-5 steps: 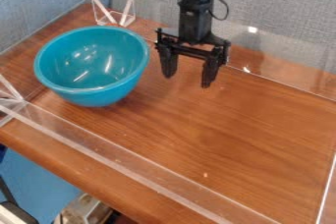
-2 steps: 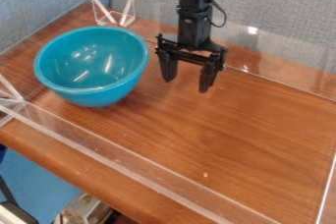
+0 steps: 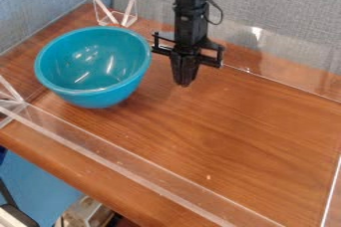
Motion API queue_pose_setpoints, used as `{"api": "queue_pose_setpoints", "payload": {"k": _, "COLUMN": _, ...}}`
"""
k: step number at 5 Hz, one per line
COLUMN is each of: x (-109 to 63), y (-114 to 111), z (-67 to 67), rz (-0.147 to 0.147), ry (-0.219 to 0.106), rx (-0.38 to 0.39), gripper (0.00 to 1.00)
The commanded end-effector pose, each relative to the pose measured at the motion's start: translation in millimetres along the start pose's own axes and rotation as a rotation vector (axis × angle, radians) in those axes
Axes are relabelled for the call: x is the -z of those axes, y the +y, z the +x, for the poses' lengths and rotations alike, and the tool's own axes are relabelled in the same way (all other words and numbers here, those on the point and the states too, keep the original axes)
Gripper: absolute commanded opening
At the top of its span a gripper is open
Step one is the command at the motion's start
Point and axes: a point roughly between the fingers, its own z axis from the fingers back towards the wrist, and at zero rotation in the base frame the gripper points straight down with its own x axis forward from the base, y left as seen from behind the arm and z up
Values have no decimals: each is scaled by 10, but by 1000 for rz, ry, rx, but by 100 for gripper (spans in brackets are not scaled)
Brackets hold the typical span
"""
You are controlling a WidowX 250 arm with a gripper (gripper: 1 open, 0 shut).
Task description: Put the mushroom in the blue bowl
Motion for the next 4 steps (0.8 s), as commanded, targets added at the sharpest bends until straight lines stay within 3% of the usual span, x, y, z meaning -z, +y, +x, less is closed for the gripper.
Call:
{"api": "queue_pose_setpoints", "payload": {"k": 1, "x": -303, "y": 161, "z": -161, "rz": 9, "ry": -93, "rx": -128, "gripper": 0}}
{"api": "queue_pose_setpoints", "payload": {"k": 2, "x": -253, "y": 258, "z": -309, "rz": 19, "ry": -93, "rx": -225, "gripper": 0}}
{"api": "queue_pose_setpoints", "payload": {"k": 4, "x": -239, "y": 499, "z": -325, "rz": 41, "ry": -82, "rx": -267, "gripper": 0}}
